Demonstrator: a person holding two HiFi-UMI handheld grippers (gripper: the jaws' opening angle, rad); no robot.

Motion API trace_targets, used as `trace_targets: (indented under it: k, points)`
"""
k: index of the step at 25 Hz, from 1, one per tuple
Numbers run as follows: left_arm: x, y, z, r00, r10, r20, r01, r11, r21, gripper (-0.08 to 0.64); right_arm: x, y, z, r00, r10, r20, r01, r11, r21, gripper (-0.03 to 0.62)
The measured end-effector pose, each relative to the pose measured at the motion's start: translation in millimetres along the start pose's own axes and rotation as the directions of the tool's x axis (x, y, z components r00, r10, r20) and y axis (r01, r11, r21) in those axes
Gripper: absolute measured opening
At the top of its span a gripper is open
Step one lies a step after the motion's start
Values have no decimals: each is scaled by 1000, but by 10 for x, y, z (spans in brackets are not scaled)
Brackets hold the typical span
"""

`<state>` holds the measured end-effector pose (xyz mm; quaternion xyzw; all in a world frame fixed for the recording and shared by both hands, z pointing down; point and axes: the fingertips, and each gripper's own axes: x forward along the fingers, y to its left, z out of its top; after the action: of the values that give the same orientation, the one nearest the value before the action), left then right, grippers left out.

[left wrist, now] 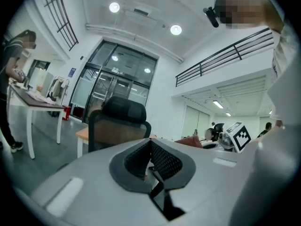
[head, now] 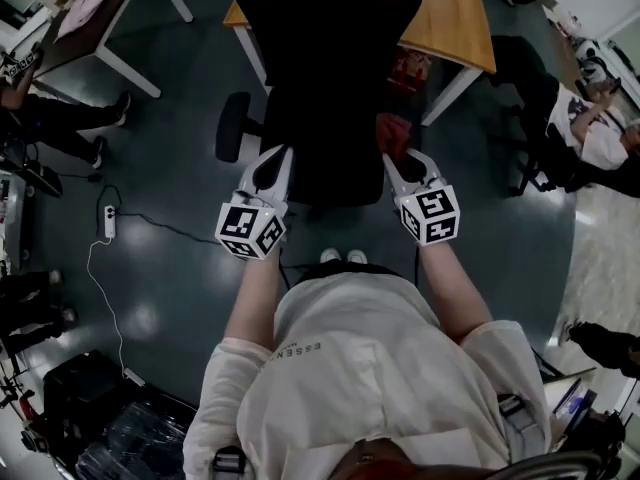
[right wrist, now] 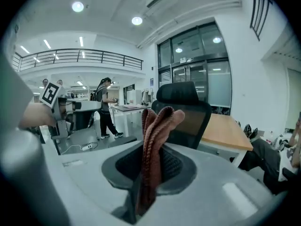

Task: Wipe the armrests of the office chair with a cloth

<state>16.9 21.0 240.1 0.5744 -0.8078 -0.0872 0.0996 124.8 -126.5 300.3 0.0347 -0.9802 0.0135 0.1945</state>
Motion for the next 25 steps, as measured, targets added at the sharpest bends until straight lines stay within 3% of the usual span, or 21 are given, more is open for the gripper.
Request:
trace_targets:
  k: [3,7,15,25]
  points:
    - [-115,-39,67,999,40,14,-41,999,24,18,-198,-1,142,997,-21,79,19,1000,20,51]
    - [-333,-19,201,996,77,41,-79,996,48,18,-384,159,367,991,-44,127,49,998,-39,51]
    - [-948,-187,224,999,-28,33,25,996,90,18,-936,723,510,955,-202,219,216,975,-42,51]
    - [-1942,7,213,991,-128,-34,132,983,124,18,-1204,1929,354,930,-298,214,305,952,-1,51]
